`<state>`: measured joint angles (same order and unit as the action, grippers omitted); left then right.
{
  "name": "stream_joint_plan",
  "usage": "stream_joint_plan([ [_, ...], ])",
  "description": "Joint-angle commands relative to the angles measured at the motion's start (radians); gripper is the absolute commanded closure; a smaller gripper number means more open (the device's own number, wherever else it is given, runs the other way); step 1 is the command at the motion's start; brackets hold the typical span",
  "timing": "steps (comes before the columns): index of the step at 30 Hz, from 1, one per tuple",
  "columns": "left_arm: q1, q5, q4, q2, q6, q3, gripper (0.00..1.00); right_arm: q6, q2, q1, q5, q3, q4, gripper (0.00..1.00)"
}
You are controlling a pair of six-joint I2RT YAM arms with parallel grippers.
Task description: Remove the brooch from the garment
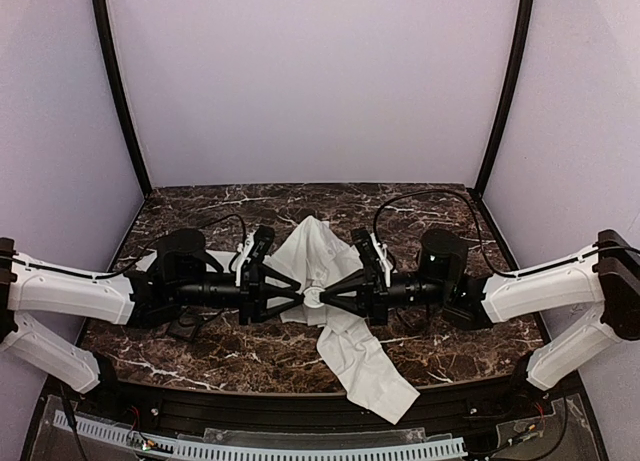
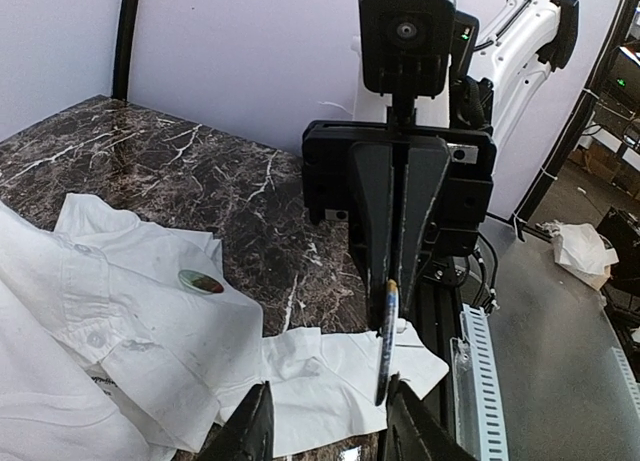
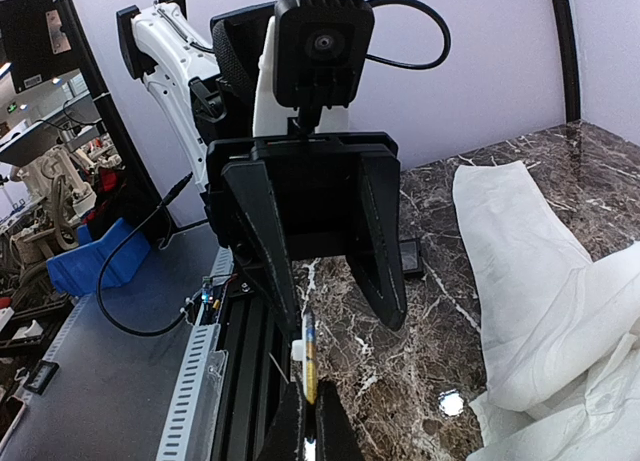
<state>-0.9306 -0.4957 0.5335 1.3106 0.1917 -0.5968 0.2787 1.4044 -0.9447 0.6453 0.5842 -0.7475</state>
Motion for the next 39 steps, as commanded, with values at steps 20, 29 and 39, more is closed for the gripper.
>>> stream_joint_plan([
  [20,-0.008,-0.021,0.065,-0.039,0.03,0.05,0.99,-0.032,0.057,-0.019,0.053,0.067,-0.012,0.94],
  [29,-0.007,0.089,0.057,-0.108,0.11,0.078,0.99,-0.05,0.053,-0.024,0.029,0.034,-0.028,0.61],
  [39,-0.008,0.042,0.034,-0.1,0.133,0.069,0.99,-0.08,0.099,-0.057,-0.022,0.092,0.001,0.47],
])
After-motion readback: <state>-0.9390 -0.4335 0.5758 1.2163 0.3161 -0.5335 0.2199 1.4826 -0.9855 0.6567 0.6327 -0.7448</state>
